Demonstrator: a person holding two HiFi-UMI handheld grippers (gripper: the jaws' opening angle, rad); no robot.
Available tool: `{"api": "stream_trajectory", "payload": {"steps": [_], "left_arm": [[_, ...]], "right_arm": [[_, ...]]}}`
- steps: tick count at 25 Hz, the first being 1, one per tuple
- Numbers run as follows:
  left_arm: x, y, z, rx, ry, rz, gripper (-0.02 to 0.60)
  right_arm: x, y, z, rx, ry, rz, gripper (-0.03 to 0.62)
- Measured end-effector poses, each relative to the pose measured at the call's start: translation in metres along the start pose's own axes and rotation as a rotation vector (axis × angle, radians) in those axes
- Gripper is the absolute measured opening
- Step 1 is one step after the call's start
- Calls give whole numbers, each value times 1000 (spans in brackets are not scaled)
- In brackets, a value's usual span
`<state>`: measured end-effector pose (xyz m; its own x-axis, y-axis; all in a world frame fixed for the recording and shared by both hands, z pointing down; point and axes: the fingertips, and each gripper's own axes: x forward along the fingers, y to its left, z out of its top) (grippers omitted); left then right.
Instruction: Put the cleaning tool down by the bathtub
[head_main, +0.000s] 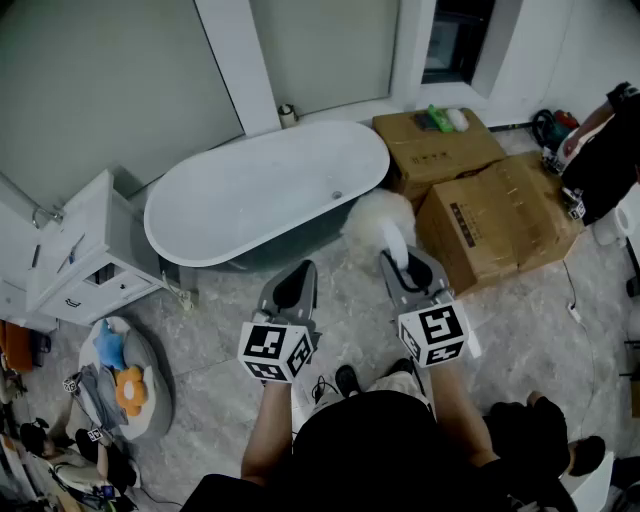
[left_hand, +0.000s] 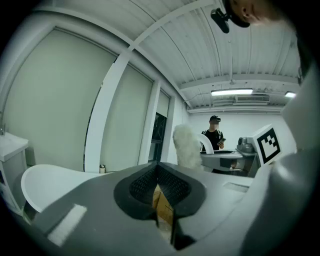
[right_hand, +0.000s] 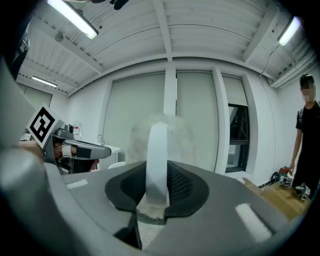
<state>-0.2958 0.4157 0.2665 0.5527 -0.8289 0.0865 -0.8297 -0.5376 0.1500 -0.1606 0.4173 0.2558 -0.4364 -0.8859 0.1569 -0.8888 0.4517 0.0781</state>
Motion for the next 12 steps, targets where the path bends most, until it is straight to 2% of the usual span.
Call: {"api": "stream_trajectory", "payload": {"steps": [4, 12], "left_arm": [[7, 1, -5, -7, 18, 0, 0], [8, -15, -13, -13, 32, -56, 0]], "right_arm": [[0, -2, 4, 3, -9, -6, 89], [-7, 0, -9, 26, 18, -7, 89]]}}
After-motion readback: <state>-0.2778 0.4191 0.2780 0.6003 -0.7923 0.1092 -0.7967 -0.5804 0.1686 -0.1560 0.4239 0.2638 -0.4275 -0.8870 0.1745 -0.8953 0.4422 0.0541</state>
